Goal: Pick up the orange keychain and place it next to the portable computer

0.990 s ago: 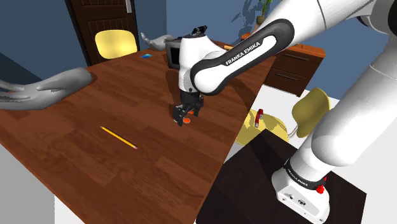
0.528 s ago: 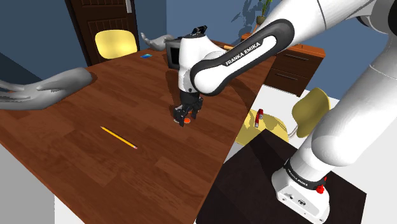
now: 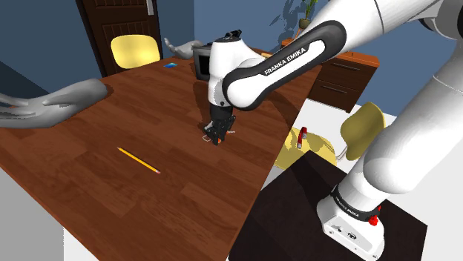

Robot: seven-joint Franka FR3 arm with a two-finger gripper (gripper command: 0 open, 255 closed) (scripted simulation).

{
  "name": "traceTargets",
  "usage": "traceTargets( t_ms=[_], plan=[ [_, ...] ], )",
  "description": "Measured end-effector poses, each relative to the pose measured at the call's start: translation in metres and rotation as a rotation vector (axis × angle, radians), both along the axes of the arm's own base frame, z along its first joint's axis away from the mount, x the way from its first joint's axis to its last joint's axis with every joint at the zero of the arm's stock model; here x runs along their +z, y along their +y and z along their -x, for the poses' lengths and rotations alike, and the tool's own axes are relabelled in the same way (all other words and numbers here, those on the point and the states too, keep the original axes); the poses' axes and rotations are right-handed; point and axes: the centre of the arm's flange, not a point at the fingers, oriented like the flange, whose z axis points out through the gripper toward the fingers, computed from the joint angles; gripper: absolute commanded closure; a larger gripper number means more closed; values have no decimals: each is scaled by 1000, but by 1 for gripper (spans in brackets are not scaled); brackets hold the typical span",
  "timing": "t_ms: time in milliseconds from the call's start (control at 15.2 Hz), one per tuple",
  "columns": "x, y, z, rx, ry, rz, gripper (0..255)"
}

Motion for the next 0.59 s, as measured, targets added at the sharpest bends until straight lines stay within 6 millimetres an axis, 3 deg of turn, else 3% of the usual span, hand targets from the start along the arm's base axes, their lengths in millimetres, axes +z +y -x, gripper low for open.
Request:
traceTargets(
  t_ms=[264, 594],
  plan=[
    [4, -1, -2, -1, 13, 5, 255],
    [30, -1, -1, -1, 15, 5, 255]
  ],
)
